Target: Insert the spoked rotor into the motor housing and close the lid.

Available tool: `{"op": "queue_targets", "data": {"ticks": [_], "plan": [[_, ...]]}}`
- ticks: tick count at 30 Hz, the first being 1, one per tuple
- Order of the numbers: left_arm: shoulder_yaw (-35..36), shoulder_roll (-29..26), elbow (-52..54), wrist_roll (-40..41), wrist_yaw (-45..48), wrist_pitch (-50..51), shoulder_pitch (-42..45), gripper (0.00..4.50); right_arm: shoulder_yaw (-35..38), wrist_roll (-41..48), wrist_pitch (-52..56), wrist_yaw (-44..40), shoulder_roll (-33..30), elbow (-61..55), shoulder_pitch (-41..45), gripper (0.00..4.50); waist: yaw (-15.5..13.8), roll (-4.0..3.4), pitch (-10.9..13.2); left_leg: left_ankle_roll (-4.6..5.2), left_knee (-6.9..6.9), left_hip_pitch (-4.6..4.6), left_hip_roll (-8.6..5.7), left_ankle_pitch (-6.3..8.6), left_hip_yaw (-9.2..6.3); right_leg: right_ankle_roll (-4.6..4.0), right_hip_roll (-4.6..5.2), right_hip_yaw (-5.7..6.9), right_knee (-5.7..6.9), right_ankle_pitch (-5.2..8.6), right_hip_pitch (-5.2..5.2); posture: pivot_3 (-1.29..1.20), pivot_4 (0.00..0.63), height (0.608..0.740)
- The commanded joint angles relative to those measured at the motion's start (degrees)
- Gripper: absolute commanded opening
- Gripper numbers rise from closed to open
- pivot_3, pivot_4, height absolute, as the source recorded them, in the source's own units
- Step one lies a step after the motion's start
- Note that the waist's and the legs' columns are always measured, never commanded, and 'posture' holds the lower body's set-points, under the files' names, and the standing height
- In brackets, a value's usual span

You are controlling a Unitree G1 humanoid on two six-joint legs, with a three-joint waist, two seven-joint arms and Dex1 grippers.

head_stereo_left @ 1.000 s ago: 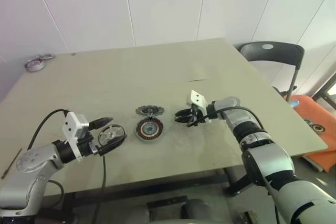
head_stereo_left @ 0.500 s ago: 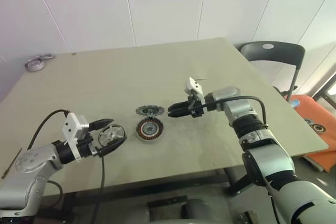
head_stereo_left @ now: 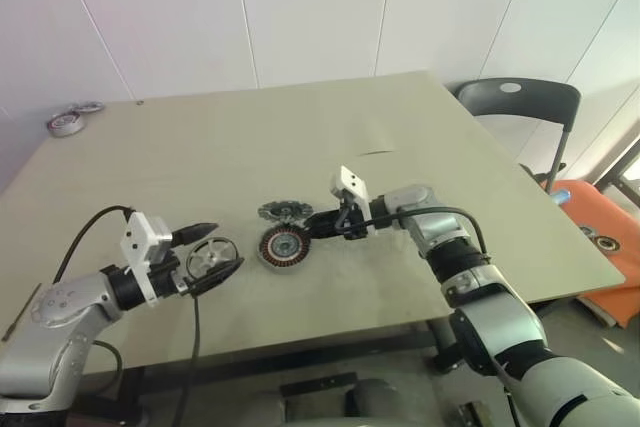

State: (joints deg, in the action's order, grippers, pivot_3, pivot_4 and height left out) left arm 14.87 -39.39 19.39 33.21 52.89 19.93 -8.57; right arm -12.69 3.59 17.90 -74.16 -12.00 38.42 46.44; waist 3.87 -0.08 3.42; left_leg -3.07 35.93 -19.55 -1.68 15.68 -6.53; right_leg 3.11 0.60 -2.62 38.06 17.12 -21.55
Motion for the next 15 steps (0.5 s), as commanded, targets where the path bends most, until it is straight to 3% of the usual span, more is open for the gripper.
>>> {"op": "queue_targets", "data": {"ticks": [1,8,15], "plan": [[0.12,-0.42,1.30,0.56,0.26,0.02,1.46,4.50,-0.18,0.92,-1.13,1.56,1.36,-2.71,0.66,0.66,-0.02,0.00,0.00,0.00,0.00,0.00,0.00,0.00,0.00,0.00,0.00,0.00,0.00,0.00,0.00,0.00,0.000,0.740],[-1.60,-1.62,0.01,-1.06,2.49,-1.00,2.77,4.50,-1.06,1.09,-1.40,1.68,1.42,-3.03,0.55,0.66,-0.06,0.00,0.00,0.00,0.01,0.00,-0.01,0.00,0.00,0.00,0.01,0.02,-0.01,0.00,0.01,0.00,0.000,0.740],[0.11,-1.71,3.35,1.66,2.64,1.13,-2.19,4.50,-2.00,0.60,-2.27,1.61,2.02,-1.12,0.68,0.66,0.09,0.00,0.01,0.00,-0.05,-0.01,0.01,0.00,0.00,0.00,0.00,0.00,0.00,0.00,-0.04,0.00,0.000,0.740]]}}
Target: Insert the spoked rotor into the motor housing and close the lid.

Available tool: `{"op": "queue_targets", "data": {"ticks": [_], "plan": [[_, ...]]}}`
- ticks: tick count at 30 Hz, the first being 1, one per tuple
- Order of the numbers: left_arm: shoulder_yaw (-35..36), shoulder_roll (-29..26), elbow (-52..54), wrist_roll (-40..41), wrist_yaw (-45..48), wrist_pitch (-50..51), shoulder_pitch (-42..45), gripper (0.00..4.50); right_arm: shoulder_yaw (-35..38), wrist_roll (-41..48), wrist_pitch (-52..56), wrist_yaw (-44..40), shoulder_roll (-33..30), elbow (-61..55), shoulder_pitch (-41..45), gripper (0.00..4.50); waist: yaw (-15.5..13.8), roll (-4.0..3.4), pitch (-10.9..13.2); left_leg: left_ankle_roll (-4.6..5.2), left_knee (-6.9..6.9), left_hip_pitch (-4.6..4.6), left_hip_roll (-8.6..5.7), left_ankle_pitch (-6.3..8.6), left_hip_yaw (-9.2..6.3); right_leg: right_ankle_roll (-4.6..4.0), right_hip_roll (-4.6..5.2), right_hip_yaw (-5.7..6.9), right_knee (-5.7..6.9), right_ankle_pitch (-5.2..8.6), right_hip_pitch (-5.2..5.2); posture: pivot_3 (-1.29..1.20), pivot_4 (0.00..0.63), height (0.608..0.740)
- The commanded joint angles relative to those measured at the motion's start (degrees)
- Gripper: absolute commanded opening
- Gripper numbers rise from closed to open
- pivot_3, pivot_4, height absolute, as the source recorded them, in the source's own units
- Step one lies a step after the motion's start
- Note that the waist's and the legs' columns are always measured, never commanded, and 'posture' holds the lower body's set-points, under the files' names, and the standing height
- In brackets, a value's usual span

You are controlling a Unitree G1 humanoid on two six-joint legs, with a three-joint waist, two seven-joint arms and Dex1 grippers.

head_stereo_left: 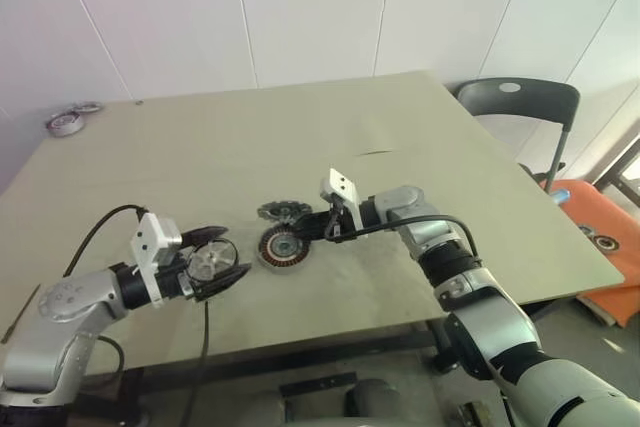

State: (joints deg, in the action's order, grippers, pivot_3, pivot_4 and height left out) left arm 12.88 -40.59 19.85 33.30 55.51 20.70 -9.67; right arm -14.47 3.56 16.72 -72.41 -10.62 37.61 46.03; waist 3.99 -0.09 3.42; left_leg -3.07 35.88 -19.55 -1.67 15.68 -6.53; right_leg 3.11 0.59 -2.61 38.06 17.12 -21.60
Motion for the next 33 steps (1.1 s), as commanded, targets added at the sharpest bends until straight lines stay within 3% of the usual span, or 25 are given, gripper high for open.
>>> {"op": "queue_targets", "data": {"ticks": [1,9,21,33], "plan": [[2.47,-0.17,3.52,1.95,-0.43,0.62,-1.91,4.50,-0.35,0.58,-1.24,-0.22,0.77,0.00,1.23,0.66,-0.07,0.00,0.00,0.00,-0.01,-0.01,0.00,0.00,0.00,0.00,0.00,0.00,0.00,0.00,0.00,0.00,0.000,0.740],[4.11,2.19,9.53,3.12,-4.09,1.06,-8.68,4.50,-1.80,-0.16,-3.63,-0.91,3.28,4.73,3.00,0.66,-0.11,0.01,0.00,0.00,0.01,0.00,0.00,0.00,0.01,-0.02,0.01,-0.01,-0.01,0.02,0.02,0.00,0.000,0.740],[11.95,1.42,11.54,4.50,-3.68,0.87,-13.34,4.50,-1.97,-0.93,-6.72,-1.30,5.98,9.40,5.28,0.66,-0.10,-0.01,0.02,0.00,-0.01,0.00,0.00,0.00,0.00,-0.07,-0.01,0.00,-0.02,0.04,0.00,0.00,0.000,0.740],[10.06,2.92,14.72,4.65,-4.73,1.17,-16.50,4.50,-1.55,-2.83,-10.62,-0.15,7.63,16.26,7.18,0.66,-0.01,-0.03,0.03,-0.01,0.00,0.04,0.00,0.00,0.03,-0.21,0.00,-0.01,-0.03,0.12,0.05,0.00,0.000,0.740]]}}
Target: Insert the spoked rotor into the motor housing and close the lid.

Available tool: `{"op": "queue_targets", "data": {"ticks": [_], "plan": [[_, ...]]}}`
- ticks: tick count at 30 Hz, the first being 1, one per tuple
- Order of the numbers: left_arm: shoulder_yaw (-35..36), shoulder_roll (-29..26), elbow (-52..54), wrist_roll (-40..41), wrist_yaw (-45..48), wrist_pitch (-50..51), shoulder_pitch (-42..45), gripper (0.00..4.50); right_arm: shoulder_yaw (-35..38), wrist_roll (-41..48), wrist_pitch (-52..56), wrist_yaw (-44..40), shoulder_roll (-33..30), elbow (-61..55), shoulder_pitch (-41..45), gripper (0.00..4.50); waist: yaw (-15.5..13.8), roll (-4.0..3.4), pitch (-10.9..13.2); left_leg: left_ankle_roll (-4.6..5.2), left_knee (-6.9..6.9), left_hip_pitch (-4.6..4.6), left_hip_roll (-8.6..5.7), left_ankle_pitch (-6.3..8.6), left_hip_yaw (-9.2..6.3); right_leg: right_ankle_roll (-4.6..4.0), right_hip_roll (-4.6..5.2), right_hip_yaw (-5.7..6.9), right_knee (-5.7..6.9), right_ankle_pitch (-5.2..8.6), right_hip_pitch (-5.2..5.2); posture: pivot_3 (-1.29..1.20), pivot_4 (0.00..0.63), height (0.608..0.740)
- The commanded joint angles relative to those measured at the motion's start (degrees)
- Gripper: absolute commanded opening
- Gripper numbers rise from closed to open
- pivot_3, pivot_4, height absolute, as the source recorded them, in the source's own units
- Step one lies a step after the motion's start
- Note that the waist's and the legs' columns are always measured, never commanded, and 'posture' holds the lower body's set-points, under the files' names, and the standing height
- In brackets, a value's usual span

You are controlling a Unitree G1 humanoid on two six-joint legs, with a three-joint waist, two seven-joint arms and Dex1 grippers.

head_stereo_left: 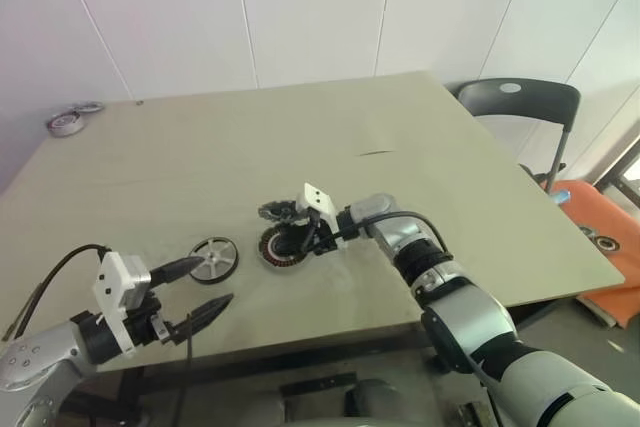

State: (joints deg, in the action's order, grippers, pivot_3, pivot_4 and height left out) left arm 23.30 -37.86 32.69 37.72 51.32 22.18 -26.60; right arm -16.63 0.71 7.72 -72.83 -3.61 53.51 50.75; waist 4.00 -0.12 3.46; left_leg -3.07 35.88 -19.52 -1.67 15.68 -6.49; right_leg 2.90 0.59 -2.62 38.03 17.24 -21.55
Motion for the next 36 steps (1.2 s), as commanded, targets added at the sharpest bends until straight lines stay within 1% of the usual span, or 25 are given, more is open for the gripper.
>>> {"op": "queue_targets", "data": {"ticks": [1,11,15,19,36], "plan": [[-0.62,0.21,1.92,0.34,-0.78,-0.24,0.83,4.50,0.72,0.04,-1.72,0.23,0.71,0.50,2.56,0.66,-0.02,0.00,0.00,0.00,0.00,0.00,0.00,0.00,0.00,0.00,0.00,0.00,-0.01,0.00,0.00,0.00,0.000,0.740],[-0.48,-0.48,-0.30,0.05,-0.64,-0.77,3.20,4.50,1.05,-0.15,-2.64,0.53,1.16,1.42,3.04,0.66,-0.03,0.00,0.00,0.00,0.00,0.00,0.00,0.00,-0.01,0.01,0.00,0.00,0.00,-0.01,0.00,0.00,0.000,0.740],[0.87,-1.41,-1.86,-0.82,-0.50,-1.49,4.28,4.50,1.02,-0.51,-3.43,0.87,1.03,2.07,3.50,0.66,-0.02,0.00,0.00,0.00,0.00,0.00,0.00,0.00,-0.02,0.01,-0.01,0.00,0.00,-0.01,-0.01,0.00,0.000,0.740],[1.49,-2.54,-3.34,-2.77,1.23,-2.93,3.21,4.50,0.93,-0.65,-3.97,0.69,0.79,2.66,3.45,0.66,0.00,0.00,0.00,0.00,0.00,0.00,0.00,0.00,-0.01,0.01,-0.01,0.00,0.00,-0.01,-0.01,0.00,0.000,0.740],[1.99,-2.63,-5.70,-3.49,2.68,-3.89,3.49,4.50,1.04,-2.39,-7.09,1.24,-0.77,6.12,3.93,0.66,-0.03,0.00,0.00,0.00,-0.01,0.00,0.00,0.00,-0.01,0.01,0.01,0.00,0.00,-0.01,0.00,0.00,0.000,0.740]]}}
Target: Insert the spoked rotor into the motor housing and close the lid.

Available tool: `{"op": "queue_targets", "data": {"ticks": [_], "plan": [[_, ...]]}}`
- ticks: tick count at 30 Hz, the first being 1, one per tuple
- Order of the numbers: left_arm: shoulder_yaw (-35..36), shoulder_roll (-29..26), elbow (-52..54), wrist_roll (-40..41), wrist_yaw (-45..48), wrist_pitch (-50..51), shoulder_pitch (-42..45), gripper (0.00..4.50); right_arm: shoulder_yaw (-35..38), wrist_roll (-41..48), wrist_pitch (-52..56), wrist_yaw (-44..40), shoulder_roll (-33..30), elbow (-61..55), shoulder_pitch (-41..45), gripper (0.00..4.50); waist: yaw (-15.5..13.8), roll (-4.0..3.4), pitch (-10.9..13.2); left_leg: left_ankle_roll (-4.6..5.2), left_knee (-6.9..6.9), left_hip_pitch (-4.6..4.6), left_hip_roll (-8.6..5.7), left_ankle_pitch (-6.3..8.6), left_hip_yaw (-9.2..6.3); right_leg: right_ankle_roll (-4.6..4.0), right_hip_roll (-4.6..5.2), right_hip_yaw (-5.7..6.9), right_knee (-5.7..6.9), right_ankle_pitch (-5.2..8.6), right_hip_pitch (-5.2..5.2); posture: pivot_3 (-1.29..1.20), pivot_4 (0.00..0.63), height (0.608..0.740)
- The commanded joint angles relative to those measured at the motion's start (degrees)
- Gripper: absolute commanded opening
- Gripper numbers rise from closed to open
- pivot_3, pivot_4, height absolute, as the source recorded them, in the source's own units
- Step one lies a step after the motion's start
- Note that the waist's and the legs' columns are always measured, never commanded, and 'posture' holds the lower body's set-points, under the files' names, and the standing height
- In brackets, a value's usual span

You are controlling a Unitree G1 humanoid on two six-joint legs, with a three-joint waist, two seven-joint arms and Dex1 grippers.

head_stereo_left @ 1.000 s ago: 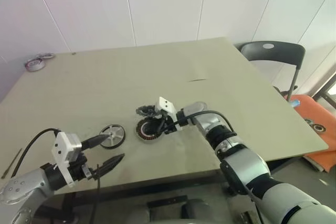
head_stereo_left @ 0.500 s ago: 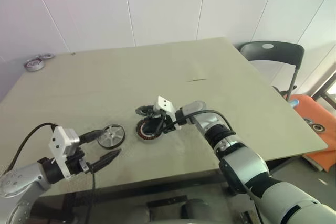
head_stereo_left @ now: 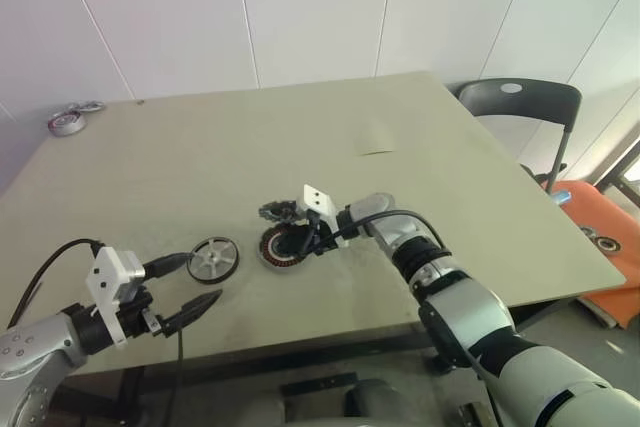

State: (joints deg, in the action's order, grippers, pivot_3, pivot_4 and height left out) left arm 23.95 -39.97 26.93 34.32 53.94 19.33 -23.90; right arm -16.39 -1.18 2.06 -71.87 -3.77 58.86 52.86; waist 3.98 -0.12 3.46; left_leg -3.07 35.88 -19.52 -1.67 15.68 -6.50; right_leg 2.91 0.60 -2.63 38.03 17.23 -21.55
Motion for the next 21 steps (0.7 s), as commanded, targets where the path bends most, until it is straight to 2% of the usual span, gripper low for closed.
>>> {"op": "queue_targets", "data": {"ticks": [1,21], "plan": [[1.06,-0.43,0.10,-0.10,-0.01,-1.01,0.97,4.50,0.81,-0.64,-1.79,0.41,-0.74,1.14,1.92,0.66,-0.01,0.00,0.00,0.00,0.00,0.00,0.00,0.00,0.00,0.00,0.00,0.00,0.00,0.00,0.00,0.00,0.000,0.740],[-0.30,-0.14,-0.33,-0.05,-0.11,-0.79,3.29,4.50,0.86,-2.12,-5.29,2.52,-1.18,5.70,3.03,0.66,-0.06,0.00,0.00,0.00,0.08,0.07,0.00,0.00,-0.01,-0.01,0.00,0.00,0.01,0.00,0.11,0.00,0.000,0.740]]}}
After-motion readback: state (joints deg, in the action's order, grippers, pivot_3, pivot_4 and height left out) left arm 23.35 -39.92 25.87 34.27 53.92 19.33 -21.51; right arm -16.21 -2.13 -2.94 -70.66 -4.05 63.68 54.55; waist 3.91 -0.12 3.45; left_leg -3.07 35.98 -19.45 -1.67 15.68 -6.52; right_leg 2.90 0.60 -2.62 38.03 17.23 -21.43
